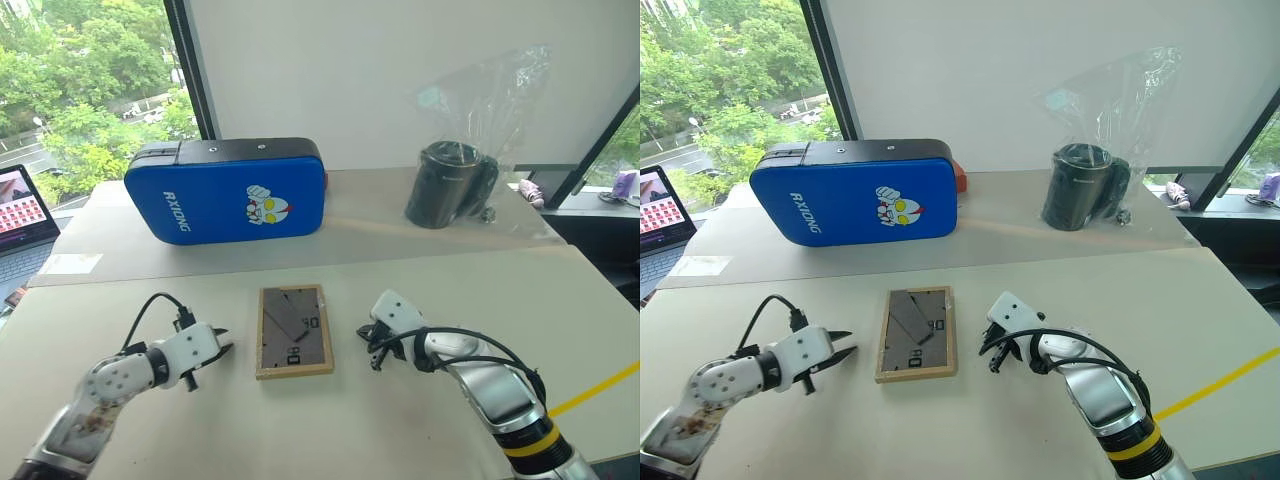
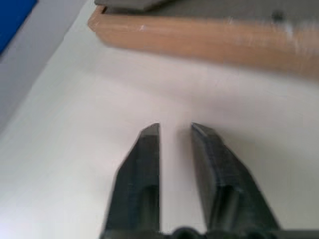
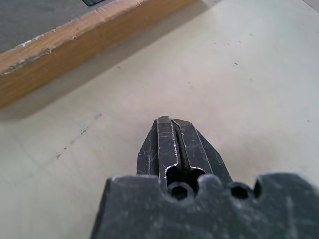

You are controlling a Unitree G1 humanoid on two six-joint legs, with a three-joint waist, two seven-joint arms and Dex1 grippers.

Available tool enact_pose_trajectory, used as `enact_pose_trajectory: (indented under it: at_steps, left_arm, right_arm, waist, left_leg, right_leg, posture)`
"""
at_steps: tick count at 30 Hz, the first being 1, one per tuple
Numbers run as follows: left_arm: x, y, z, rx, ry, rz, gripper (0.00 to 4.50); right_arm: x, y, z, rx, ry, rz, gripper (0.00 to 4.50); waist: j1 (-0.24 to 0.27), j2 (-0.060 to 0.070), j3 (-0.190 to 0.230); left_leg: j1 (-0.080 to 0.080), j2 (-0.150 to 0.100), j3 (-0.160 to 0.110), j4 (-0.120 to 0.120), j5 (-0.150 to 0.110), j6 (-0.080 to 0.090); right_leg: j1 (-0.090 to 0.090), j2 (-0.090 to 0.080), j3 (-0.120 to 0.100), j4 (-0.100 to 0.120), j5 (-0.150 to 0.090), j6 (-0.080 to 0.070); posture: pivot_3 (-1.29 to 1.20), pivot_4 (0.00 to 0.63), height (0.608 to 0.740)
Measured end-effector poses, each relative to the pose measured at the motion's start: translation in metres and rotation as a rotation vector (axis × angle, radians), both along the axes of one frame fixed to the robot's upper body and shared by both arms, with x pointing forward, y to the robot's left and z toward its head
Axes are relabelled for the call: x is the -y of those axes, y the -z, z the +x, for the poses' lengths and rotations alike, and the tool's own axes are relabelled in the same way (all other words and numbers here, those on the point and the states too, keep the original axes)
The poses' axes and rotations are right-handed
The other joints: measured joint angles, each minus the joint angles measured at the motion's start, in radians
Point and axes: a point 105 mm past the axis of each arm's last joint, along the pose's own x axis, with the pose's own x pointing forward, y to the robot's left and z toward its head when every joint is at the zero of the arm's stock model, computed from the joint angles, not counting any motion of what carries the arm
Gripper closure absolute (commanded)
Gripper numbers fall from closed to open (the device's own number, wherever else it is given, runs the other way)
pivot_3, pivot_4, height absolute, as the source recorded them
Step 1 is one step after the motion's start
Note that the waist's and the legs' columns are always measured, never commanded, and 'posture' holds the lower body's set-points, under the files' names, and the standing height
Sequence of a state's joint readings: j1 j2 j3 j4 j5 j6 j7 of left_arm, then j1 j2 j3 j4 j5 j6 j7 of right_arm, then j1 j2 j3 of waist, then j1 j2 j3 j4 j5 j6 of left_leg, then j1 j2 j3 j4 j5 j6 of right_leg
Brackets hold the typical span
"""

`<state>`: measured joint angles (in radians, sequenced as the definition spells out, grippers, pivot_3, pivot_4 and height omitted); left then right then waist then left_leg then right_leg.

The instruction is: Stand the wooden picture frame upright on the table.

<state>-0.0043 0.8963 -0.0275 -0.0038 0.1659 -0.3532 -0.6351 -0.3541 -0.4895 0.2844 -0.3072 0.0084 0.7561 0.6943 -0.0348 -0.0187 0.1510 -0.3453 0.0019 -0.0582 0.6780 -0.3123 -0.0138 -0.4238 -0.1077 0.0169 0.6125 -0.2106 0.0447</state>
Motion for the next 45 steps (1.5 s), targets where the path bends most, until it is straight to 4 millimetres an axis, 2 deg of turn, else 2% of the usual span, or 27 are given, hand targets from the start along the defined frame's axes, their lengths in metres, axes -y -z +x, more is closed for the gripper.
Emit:
enact_pose_trajectory:
  at_steps: [1, 4, 7, 13, 19, 26, 27, 28, 31, 33, 34, 39, 40, 41, 43, 45]
  left_arm:
    - [0.0, -0.001, 0.0, 0.041, 0.034, 0.035, 1.88]
    - [0.013, -0.008, -0.001, 0.321, 0.306, 0.205, 0.77]
    - [0.02, -0.003, 0.001, 0.446, 0.451, 0.24, 0.77]
    - [0.031, 0.002, 0.011, 0.538, 0.551, 0.24, 0.77]
    - [0.051, 0.007, 0.02, 0.577, 0.596, 0.186, 0.77]
    - [0.063, 0.008, 0.015, 0.575, 0.623, 0.11, 0.77]
    - [0.064, 0.009, 0.014, 0.569, 0.629, 0.102, 1.32]
    - [0.065, 0.011, 0.012, 0.557, 0.637, 0.103, 1.57]
    - [0.064, 0.015, 0.007, 0.535, 0.651, 0.096, 2.79]
    - [0.062, 0.012, 0.007, 0.539, 0.65, 0.095, 3.28]
    - [0.062, 0.012, 0.007, 0.54, 0.645, 0.089, 3.39]
    - [0.063, 0.011, 0.007, 0.544, 0.639, 0.086, 3.39]
    - [0.063, 0.011, 0.007, 0.545, 0.639, 0.085, 3.39]
    - [0.063, 0.011, 0.007, 0.544, 0.639, 0.086, 3.39]
    - [0.063, 0.012, 0.007, 0.541, 0.631, 0.087, 3.39]
    - [0.062, 0.012, 0.007, 0.538, 0.625, 0.081, 3.39]
  right_arm:
    - [0.0, 0.0, 0.0, -0.003, -0.001, 0.005, 4.5]
    - [-0.01, -0.001, -0.004, -0.041, -0.023, 0.058, 4.5]
    - [-0.017, 0.001, -0.007, -0.073, -0.049, 0.065, 4.5]
    - [-0.023, 0.002, -0.01, -0.095, -0.061, 0.06, 4.5]
    - [-0.036, 0.004, -0.013, -0.106, -0.064, 0.073, 4.5]
    - [-0.037, 0.003, -0.01, -0.098, -0.052, 0.07, 4.5]
    - [-0.037, 0.003, -0.01, -0.096, -0.05, 0.069, 4.5]
    - [-0.037, 0.002, -0.009, -0.095, -0.048, 0.069, 4.5]
    - [-0.035, 0.001, -0.008, -0.096, -0.04, 0.072, 4.5]
    - [-0.033, -0.001, -0.006, -0.093, -0.032, 0.074, 4.5]
    - [-0.031, -0.001, -0.005, -0.094, -0.026, 0.073, 4.5]
    - [-0.024, -0.008, 0.0, -0.083, -0.009, 0.077, 4.5]
    - [-0.02, -0.015, 0.006, -0.07, 0.013, 0.094, 4.04]
    - [-0.015, -0.022, 0.013, -0.054, 0.037, 0.108, 3.92]
    - [0.0, -0.052, 0.034, 0.006, 0.107, 0.184, 3.39]
    - [-0.001, -0.079, 0.044, 0.031, 0.099, 0.26, 2.74]
  waist:
    - [0.003, 0.0, 0.0]
    - [0.019, 0.0, 0.0]
    - [0.027, 0.0, 0.0]
    - [0.032, 0.001, -0.001]
    - [0.036, 0.006, -0.005]
    - [0.034, 0.007, -0.005]
    - [0.033, 0.007, -0.005]
    - [0.031, 0.007, -0.005]
    - [0.022, 0.007, -0.005]
    - [0.02, 0.008, -0.006]
    - [0.02, 0.008, -0.006]
    - [0.018, 0.008, -0.006]
    - [0.018, 0.008, -0.006]
    - [0.019, 0.008, -0.006]
    - [0.018, 0.008, -0.006]
    - [0.018, 0.009, -0.006]
  left_leg:
    - [0.0, 0.0, 0.0, 0.0, 0.0, 0.0]
    - [-0.001, 0.0, 0.0, 0.0, 0.0, 0.0]
    - [-0.002, -0.001, 0.001, 0.0, 0.0, 0.0]
    - [-0.001, -0.002, 0.001, 0.001, 0.0, 0.0]
    - [0.0, -0.003, 0.001, 0.001, 0.0, -0.001]
    - [0.0, -0.003, 0.001, 0.001, 0.0, -0.001]
    - [0.0, -0.003, 0.001, 0.001, 0.0, -0.001]
    - [0.0, -0.003, 0.001, 0.001, 0.0, -0.001]
    - [-0.001, -0.003, 0.0, 0.001, 0.0, 0.0]
    - [0.0, -0.003, 0.001, 0.001, 0.0, 0.0]
    - [0.0, -0.003, 0.001, 0.001, 0.0, 0.0]
    - [0.0, -0.003, 0.001, 0.001, 0.0, 0.0]
    - [0.0, -0.003, 0.001, 0.001, 0.0, 0.0]
    - [0.0, -0.003, 0.001, 0.001, 0.0, 0.0]
    - [0.0, -0.003, 0.001, 0.001, 0.0, 0.0]
    - [0.001, -0.003, 0.001, 0.001, 0.0, 0.0]
  right_leg:
    - [0.0, 0.0, 0.0, -0.001, 0.0, 0.0]
    - [0.0, 0.0, 0.0, -0.001, 0.0, 0.0]
    - [0.0, -0.001, -0.001, 0.0, 0.001, 0.002]
    - [0.001, -0.001, -0.001, 0.002, 0.002, 0.003]
    - [0.003, -0.002, -0.001, 0.002, 0.001, 0.003]
    - [0.002, -0.002, -0.001, 0.005, 0.001, 0.004]
    - [0.002, -0.002, -0.001, 0.005, 0.001, 0.004]
    - [0.002, -0.002, -0.001, 0.005, 0.001, 0.004]
    - [0.001, -0.002, -0.001, 0.005, 0.001, 0.004]
    - [0.002, -0.002, -0.001, 0.005, 0.001, 0.004]
    - [0.002, -0.002, -0.001, 0.005, 0.001, 0.004]
    - [0.002, -0.002, -0.001, 0.005, 0.001, 0.004]
    - [0.002, -0.002, -0.001, 0.005, 0.001, 0.004]
    - [0.002, -0.002, -0.001, 0.005, 0.001, 0.004]
    - [0.002, -0.002, -0.001, 0.005, 0.001, 0.004]
    - [0.002, -0.002, -0.001, 0.006, 0.001, 0.004]
  posture:
    - [0.0, 0.15, 0.74]
    - [0.0, 0.15, 0.74]
    - [0.0, 0.15, 0.74]
    - [0.0, 0.15, 0.74]
    - [0.0, 0.15, 0.74]
    - [0.0, 0.15, 0.74]
    - [0.0, 0.15, 0.74]
    - [0.0, 0.15, 0.74]
    - [0.0, 0.15, 0.74]
    - [0.0, 0.15, 0.74]
    - [0.0, 0.15, 0.74]
    - [0.0, 0.15, 0.74]
    - [0.0, 0.15, 0.74]
    - [0.0, 0.15, 0.74]
    - [0.0, 0.15, 0.74]
    - [0.0, 0.15, 0.74]
